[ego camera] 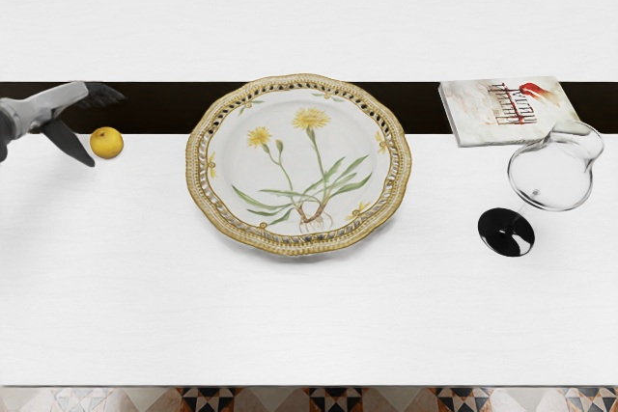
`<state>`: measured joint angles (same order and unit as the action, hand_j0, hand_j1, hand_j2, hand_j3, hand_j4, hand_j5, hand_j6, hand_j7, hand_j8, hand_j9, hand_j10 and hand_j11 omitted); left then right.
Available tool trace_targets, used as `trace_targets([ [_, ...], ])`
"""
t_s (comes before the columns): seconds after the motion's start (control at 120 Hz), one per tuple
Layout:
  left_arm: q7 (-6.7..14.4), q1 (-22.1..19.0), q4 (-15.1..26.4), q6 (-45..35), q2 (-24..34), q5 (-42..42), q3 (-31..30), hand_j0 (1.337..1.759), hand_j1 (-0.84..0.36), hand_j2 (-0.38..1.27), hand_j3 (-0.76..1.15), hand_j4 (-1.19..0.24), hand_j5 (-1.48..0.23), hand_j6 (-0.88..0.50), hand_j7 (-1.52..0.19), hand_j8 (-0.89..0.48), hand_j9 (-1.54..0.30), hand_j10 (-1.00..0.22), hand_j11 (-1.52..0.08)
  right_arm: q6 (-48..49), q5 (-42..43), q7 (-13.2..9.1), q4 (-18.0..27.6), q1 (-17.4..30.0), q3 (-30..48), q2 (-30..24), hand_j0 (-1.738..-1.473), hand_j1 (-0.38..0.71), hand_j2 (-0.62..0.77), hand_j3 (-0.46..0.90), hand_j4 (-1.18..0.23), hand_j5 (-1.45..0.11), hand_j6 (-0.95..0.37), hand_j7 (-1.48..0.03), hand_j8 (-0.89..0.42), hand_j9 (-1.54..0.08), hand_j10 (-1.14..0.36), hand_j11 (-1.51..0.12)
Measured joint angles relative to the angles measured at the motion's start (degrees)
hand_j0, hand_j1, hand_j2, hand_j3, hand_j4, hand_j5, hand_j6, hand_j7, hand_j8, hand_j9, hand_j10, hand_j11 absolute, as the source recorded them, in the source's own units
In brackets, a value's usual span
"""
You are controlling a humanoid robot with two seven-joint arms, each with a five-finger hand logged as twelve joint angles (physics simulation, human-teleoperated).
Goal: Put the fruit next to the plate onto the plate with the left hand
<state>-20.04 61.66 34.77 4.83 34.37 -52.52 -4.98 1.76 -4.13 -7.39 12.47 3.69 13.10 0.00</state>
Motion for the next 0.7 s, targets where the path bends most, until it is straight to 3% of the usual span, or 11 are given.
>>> trace_targets([
  [0.7, 0.00, -0.33, -2.50, 0.09, -2.81, -0.11, -0.42, 1.658, -0.02, 0.07, 0.00, -0.32, -0.41, -0.32, -0.41, -0.32, -0.41, -0.32, -0.41, -0.01, 0.00, 0.00, -0.07, 0.00, 0.00, 0.00, -1.658, -0.32, -0.01, 0.00, -0.03, -0.03, -0.03, -0.03, -0.03, -0.03, -0.03, -0.03],
])
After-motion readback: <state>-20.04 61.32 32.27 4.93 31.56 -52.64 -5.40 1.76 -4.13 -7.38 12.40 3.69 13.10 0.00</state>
